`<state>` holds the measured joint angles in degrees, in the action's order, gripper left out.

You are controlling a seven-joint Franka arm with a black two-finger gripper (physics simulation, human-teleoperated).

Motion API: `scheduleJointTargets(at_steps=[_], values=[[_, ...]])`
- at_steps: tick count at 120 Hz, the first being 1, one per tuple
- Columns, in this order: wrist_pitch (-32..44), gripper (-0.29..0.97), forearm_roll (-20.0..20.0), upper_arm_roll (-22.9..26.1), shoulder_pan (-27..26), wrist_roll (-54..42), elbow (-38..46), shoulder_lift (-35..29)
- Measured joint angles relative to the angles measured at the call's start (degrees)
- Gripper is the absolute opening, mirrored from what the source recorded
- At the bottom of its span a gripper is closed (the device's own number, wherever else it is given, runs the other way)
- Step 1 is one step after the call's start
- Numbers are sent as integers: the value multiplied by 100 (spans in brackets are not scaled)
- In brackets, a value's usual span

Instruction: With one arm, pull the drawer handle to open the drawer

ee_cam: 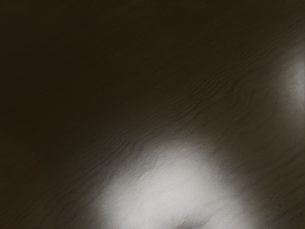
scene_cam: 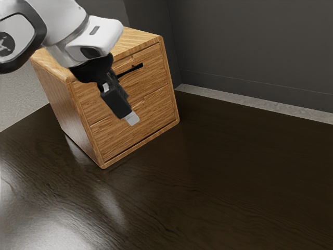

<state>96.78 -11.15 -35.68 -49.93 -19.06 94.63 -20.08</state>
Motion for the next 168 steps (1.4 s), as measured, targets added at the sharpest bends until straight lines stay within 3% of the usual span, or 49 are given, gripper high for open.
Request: scheduleJointTargets(at_steps=[10,34,61,79,104,119,135,144,160,168], values=[[303,68,-122,-105,-188,-4,152,-18],[752,68,-295,-119,280,74,-152,777],[120,68,-144,-172,396,114,-1190,1678],[-586,68,73,-168,315,164,-1453,1943],[-269,68,216,-263,-16,257,-1395,1860],[-410,68,325,-202,457,300,-2165,2392],[-583,68,526,-114,1082,329,-2297,2547],[-643,68,539,596,1704,348,-2146,2372],[-706,68,514,2616,3573,389,-1647,1966],[-727,68,507,3029,4011,402,-1572,1894]])
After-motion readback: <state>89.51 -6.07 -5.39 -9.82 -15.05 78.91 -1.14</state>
